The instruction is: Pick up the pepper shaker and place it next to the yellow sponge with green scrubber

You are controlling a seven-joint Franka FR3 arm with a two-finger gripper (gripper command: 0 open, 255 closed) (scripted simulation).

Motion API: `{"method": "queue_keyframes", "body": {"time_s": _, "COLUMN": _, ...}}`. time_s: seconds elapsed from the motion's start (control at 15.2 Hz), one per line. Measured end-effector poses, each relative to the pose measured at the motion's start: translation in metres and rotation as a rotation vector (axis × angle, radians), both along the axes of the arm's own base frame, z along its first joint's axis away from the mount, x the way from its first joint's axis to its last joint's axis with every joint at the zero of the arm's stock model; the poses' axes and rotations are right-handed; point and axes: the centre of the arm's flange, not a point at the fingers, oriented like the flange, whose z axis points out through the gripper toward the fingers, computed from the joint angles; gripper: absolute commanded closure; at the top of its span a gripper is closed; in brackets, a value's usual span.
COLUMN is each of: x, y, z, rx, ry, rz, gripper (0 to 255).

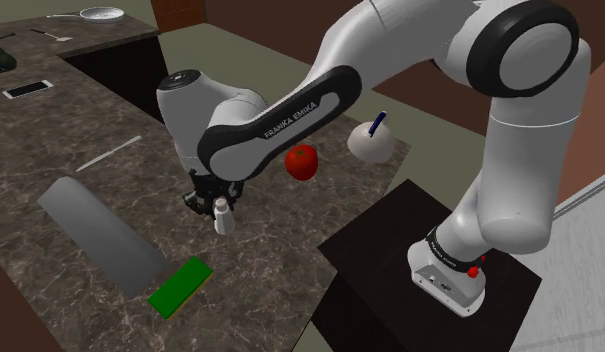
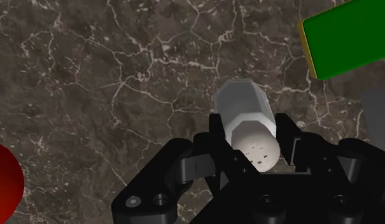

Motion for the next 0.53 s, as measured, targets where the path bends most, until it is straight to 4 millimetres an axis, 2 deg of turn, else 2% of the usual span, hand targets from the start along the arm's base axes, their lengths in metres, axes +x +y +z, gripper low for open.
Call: {"method": "queue_keyframes", "body": {"time_s": 0.53, "x": 0.001, "y": -0.001, "z": -0.042, "rx": 0.000, "ry": 0.000, "rz": 0.000, "gripper": 255}}
